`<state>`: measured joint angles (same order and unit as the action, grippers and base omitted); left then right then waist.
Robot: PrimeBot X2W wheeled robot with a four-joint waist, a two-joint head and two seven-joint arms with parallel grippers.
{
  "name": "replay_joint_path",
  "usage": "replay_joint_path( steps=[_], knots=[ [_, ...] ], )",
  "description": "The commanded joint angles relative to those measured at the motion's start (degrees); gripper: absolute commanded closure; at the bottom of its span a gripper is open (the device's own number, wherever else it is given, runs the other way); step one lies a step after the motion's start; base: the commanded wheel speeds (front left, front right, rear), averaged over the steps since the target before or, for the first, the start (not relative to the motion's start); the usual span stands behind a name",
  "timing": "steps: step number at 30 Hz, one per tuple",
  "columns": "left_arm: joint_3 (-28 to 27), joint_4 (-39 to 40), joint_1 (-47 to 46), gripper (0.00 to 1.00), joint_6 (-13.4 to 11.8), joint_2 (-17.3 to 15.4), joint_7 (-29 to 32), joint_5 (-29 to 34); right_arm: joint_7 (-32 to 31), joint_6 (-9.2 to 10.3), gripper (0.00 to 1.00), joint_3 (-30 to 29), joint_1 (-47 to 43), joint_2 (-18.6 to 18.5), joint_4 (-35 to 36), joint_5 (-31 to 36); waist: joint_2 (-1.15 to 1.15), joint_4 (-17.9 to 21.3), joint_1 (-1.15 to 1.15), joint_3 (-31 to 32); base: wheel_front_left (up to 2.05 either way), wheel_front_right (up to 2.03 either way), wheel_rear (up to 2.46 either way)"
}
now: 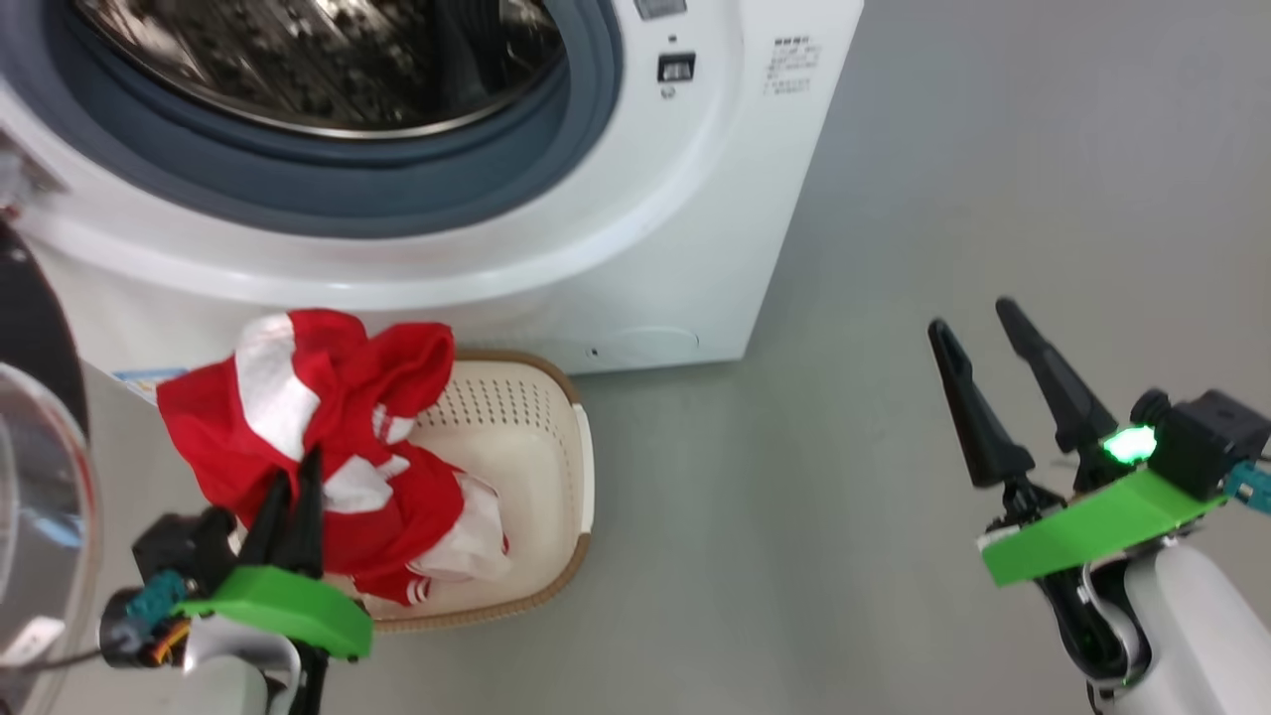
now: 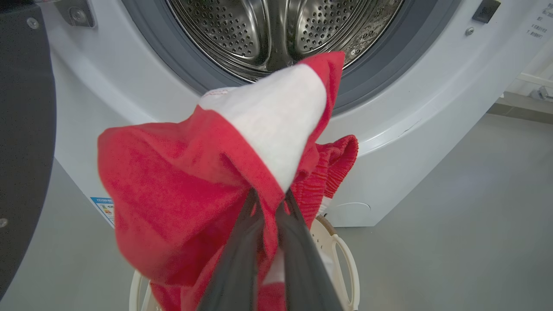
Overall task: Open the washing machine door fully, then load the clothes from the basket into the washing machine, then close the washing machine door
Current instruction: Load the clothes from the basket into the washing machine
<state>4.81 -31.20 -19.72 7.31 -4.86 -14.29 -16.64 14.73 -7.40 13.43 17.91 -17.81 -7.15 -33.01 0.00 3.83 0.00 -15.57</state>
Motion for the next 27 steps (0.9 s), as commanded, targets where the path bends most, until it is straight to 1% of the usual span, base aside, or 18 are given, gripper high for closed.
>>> replay_joint_path(
  steps=[1,4,10,11,19,27],
  knots=[
    [-1.5,3.42,1.67,1.0,-0.04,-1.01,-0.71,0.52,0.27,-0.09,0.0,0.67,-1.98,-0.67,0.92,-0.7,0.0,-1.2,0.0,3.1,0.0,0.0,0.0],
    [-1.33,6.84,4.07,1.0,-0.17,-0.85,-0.71,0.65,0.27,-0.09,0.0,0.85,-2.98,-0.98,0.72,-0.64,0.0,-1.53,0.0,4.76,0.0,0.0,0.0],
    [-1.39,13.63,8.49,1.0,-1.21,-0.62,-0.71,0.75,0.27,-0.09,0.0,0.93,-4.49,-1.3,0.51,-0.48,0.0,-1.83,0.0,7.26,0.0,0.0,0.0],
    [-1.39,13.63,8.49,1.0,-1.21,-0.62,-0.71,0.75,0.27,-0.09,0.0,0.93,-4.49,-1.3,0.51,-0.48,0.0,-1.83,0.0,7.26,0.0,0.0,0.0],
    [-0.75,21.17,12.98,1.0,-3.17,-0.56,-0.42,1.49,0.27,-0.09,0.0,-1.1,-6.18,-1.65,0.81,-0.4,0.0,-2.09,0.0,9.44,0.0,0.0,0.0],
    [0.12,24.43,15.23,1.0,-3.6,-0.63,-0.14,1.51,0.27,-0.09,0.0,-1.95,-7.06,-2.19,0.88,-0.23,0.0,-2.09,0.0,10.65,0.0,0.0,0.0]
  ],
)
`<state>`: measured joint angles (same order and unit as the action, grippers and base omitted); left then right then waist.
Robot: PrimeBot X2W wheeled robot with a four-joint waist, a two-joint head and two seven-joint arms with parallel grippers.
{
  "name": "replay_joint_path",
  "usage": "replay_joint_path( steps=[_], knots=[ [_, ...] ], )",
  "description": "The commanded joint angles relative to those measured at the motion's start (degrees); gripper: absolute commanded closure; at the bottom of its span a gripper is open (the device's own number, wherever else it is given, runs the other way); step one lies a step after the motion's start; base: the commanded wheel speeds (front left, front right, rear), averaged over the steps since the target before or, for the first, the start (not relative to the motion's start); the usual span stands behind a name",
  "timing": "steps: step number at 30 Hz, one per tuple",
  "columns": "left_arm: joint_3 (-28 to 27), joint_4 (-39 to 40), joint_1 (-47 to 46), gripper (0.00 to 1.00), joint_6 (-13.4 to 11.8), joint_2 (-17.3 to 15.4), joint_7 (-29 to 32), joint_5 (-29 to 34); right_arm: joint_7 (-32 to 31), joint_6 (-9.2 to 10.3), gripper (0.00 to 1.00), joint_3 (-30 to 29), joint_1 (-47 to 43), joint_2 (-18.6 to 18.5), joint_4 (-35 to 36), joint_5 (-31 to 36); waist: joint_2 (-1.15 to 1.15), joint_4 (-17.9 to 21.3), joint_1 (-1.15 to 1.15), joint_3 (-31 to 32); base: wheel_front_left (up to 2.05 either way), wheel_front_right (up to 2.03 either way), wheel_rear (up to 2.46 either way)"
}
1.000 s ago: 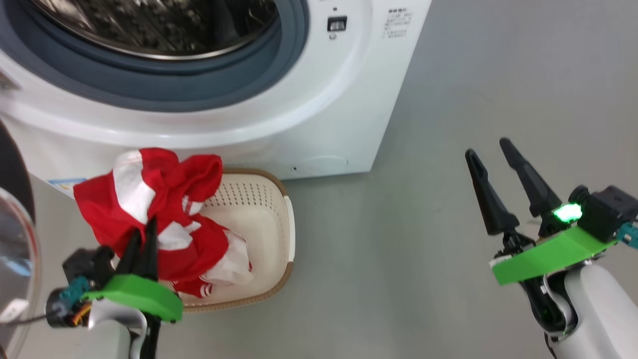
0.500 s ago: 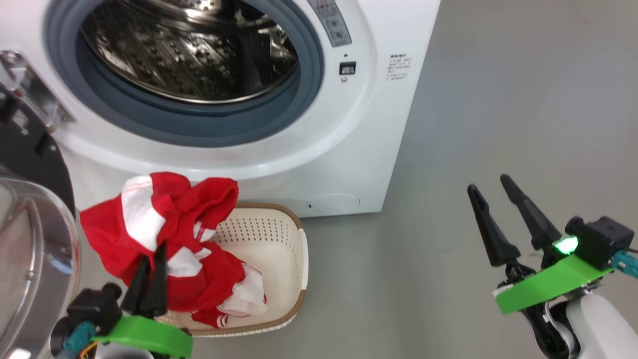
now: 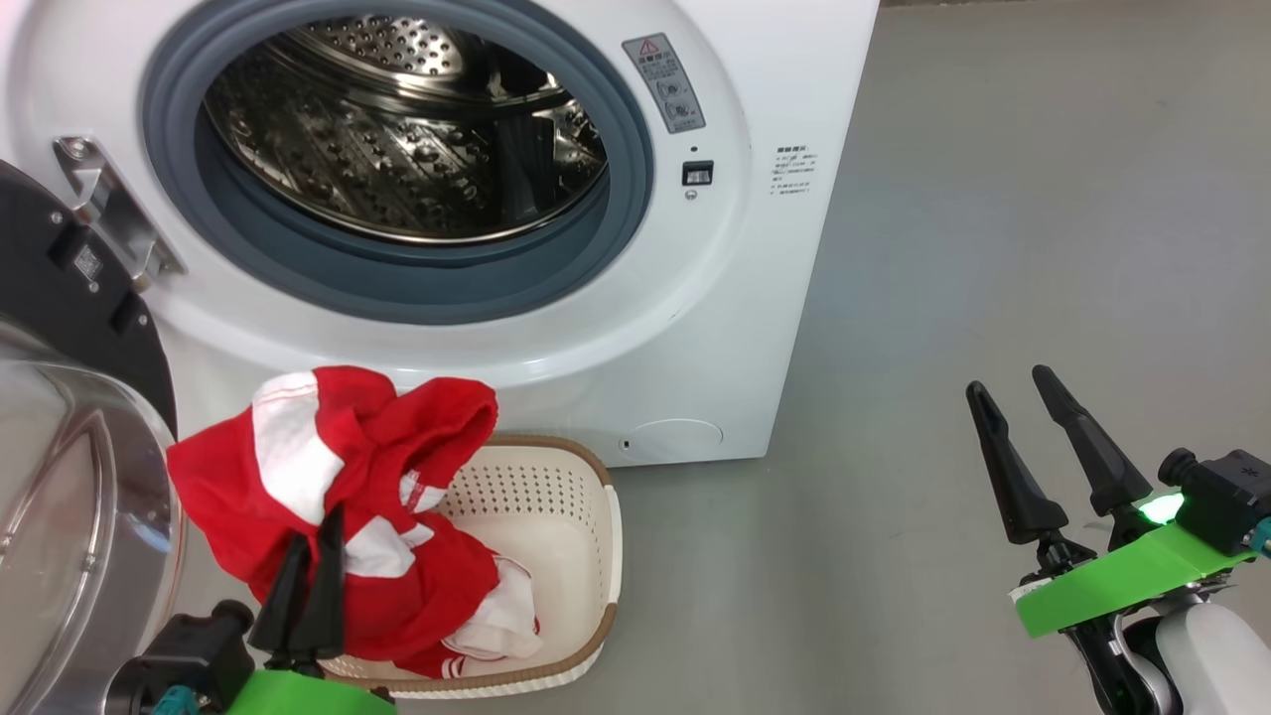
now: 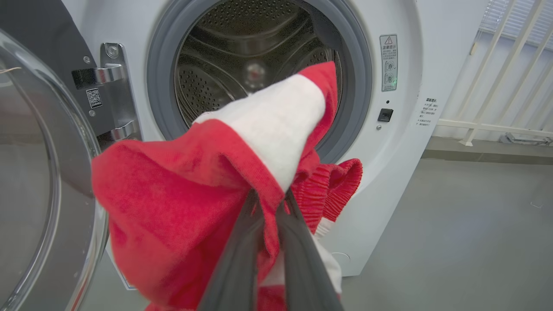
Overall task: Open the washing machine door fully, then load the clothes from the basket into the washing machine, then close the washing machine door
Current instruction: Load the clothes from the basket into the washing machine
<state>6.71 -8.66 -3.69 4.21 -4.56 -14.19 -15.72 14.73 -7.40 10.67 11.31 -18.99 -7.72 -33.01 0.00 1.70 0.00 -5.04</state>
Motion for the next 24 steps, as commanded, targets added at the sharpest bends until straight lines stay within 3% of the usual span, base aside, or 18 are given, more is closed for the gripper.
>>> replay_joint_path(
  steps=[1,24],
  knots=[
    [-1.71,2.06,-0.64,1.0,-0.55,-0.93,-0.25,0.59,0.27,-0.09,0.0,0.82,-0.55,-1.08,1.43,-0.2,0.0,0.04,0.0,0.26,0.0,0.0,0.0],
    [-0.55,5.02,-0.2,1.0,-1.53,-0.73,-0.59,0.55,0.27,-0.09,0.0,0.84,-0.79,-1.76,1.58,0.06,0.0,-0.12,0.0,-0.1,0.0,0.0,0.0]
  ],
)
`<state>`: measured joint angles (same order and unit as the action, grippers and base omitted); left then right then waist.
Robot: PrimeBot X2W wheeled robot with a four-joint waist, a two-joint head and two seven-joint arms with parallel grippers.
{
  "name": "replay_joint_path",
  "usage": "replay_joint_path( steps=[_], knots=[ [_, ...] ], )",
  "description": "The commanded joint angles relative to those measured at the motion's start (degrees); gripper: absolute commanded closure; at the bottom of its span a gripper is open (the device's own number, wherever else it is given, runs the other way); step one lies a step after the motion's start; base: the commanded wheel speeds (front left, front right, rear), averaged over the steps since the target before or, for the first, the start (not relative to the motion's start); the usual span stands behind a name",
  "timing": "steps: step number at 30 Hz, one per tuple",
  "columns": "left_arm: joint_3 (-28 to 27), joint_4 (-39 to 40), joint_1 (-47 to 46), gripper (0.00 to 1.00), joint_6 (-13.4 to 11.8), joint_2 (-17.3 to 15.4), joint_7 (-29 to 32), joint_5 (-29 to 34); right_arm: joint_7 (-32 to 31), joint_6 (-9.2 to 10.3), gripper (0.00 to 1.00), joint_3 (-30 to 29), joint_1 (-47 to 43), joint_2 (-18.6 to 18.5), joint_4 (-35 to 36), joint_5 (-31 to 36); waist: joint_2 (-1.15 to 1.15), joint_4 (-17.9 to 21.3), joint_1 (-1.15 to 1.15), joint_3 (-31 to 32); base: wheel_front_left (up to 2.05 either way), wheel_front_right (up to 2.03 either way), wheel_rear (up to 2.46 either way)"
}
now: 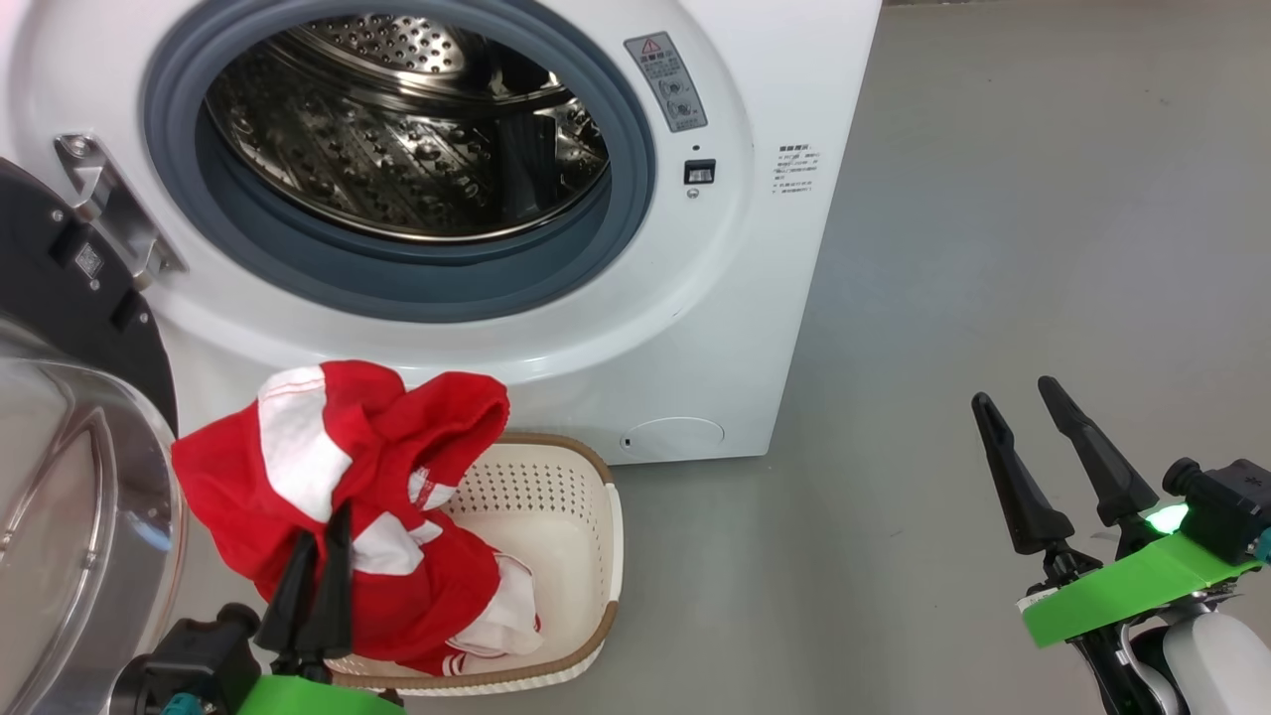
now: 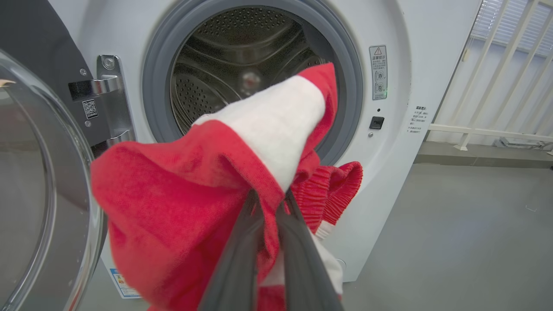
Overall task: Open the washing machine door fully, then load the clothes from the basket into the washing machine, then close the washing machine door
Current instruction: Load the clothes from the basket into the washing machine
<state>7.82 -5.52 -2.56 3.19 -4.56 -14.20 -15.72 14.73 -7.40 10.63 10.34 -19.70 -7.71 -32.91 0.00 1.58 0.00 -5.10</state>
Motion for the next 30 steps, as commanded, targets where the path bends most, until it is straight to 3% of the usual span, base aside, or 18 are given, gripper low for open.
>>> replay_joint_path(
  steps=[1,15,30],
  knots=[
    [-1.63,1.92,-1.42,1.0,-0.51,-0.75,-0.59,0.55,0.27,-0.09,0.0,0.89,0.21,-1.07,1.57,-0.06,0.0,0.0,0.0,-0.1,0.0,0.0,0.0],
    [-1.34,1.86,-5.62,1.0,-0.44,-1.71,-0.22,0.48,0.27,-0.09,0.0,0.8,0.75,-0.81,1.89,-0.11,0.0,0.48,0.0,-1.72,0.0,0.0,0.0],
    [-0.67,-5.56,-21.13,1.0,0.9,-3.99,2.46,0.46,0.27,-0.09,0.0,1.21,4.49,-1.19,3.65,-0.37,0.0,3.84,0.0,-10.12,0.0,0.0,0.0]
  ],
)
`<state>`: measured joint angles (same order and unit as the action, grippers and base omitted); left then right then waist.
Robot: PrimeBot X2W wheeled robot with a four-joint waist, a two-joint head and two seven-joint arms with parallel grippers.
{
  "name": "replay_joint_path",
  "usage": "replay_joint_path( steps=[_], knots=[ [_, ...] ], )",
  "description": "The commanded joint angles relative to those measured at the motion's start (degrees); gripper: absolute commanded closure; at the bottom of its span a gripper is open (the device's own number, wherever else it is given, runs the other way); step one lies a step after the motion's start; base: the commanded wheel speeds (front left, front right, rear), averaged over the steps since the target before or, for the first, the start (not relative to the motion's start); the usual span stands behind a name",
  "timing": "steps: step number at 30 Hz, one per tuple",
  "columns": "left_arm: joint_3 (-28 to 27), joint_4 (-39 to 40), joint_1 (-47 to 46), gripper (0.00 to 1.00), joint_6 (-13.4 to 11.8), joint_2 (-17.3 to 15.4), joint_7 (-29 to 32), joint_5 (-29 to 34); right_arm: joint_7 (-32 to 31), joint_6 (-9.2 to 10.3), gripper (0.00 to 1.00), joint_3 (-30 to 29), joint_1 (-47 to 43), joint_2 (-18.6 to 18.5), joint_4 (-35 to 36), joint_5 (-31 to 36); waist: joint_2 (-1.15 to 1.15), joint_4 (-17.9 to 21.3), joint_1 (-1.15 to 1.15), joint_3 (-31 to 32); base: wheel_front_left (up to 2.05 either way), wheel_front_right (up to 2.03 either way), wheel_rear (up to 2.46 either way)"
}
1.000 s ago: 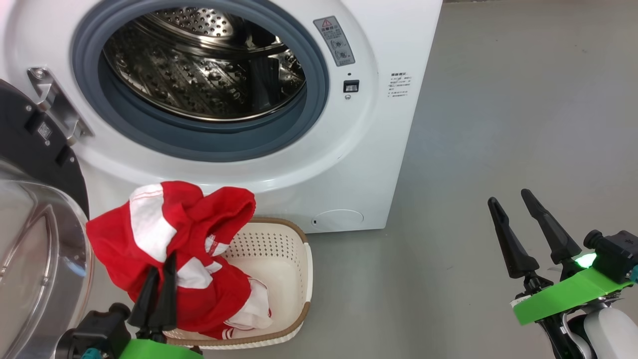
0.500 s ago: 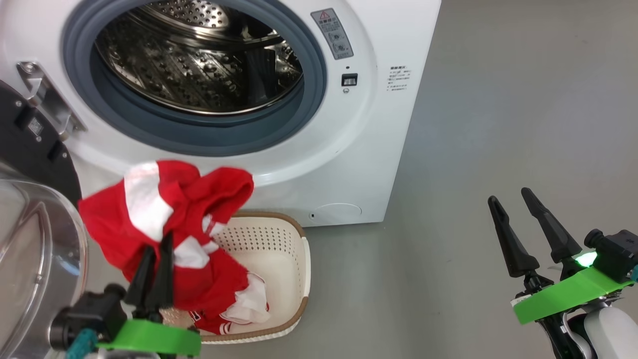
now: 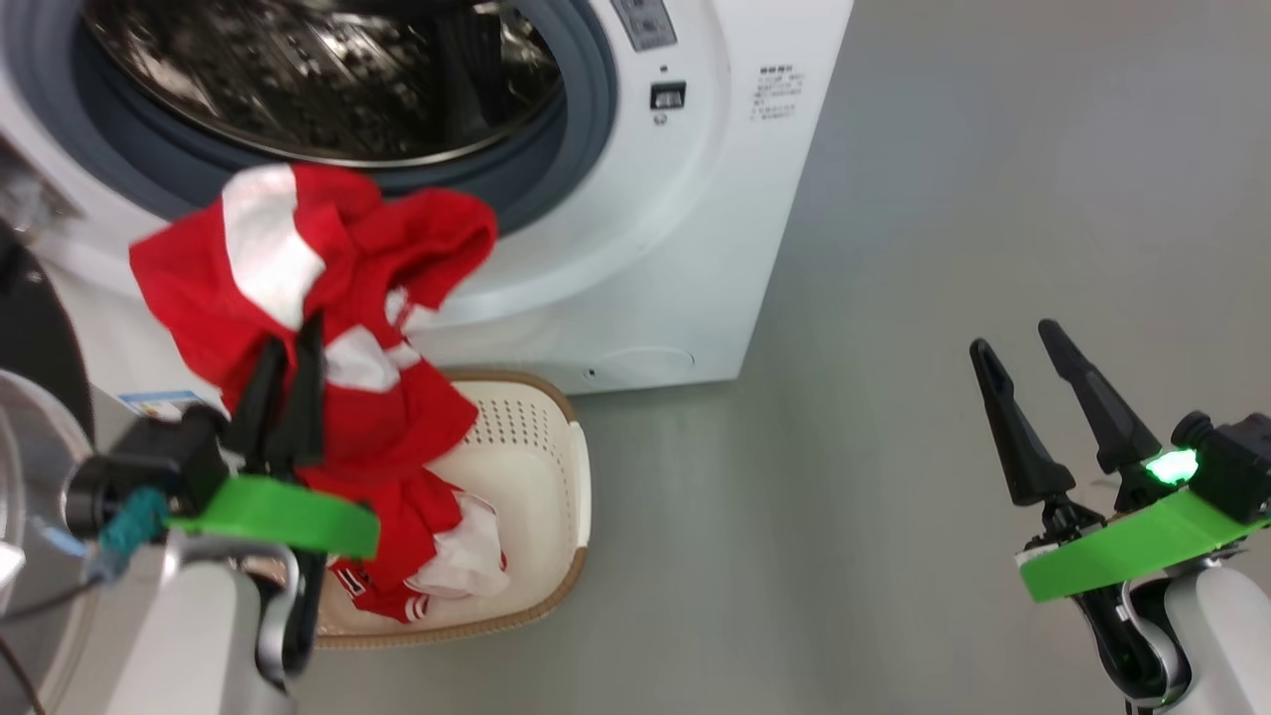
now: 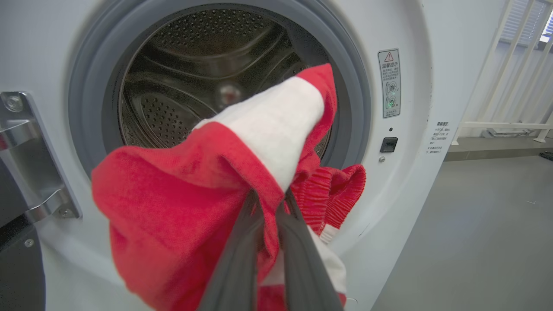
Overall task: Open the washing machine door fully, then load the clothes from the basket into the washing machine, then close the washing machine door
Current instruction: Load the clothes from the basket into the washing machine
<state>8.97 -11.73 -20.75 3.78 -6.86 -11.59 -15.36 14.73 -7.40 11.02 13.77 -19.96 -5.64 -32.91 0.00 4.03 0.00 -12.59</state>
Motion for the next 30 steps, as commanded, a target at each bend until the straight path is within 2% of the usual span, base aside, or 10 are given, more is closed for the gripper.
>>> replay_joint_path(
  steps=[1,20,30],
  knots=[
    [-1.92,-0.4,-4.26,1.0,0.33,-1.8,-0.21,0.07,0.27,-0.09,0.0,0.75,1.36,-0.84,1.7,-0.4,0.0,1.65,0.0,-3.33,0.0,0.0,0.0],
    [-2.32,-21.11,-31.17,1.0,1.14,-3.92,-1.67,0.29,0.27,-0.09,0.0,0.32,6.59,0.29,3.77,-0.51,0.0,5.17,0.0,-15.94,0.0,0.0,0.0],
    [-2.17,-33.12,-45.08,1.0,1.21,-5.98,-2.77,1.42,0.27,-0.09,0.0,0.66,8.12,2.05,4.29,-0.67,0.0,8.08,0.0,-22.95,0.0,0.0,0.0]
  ],
)
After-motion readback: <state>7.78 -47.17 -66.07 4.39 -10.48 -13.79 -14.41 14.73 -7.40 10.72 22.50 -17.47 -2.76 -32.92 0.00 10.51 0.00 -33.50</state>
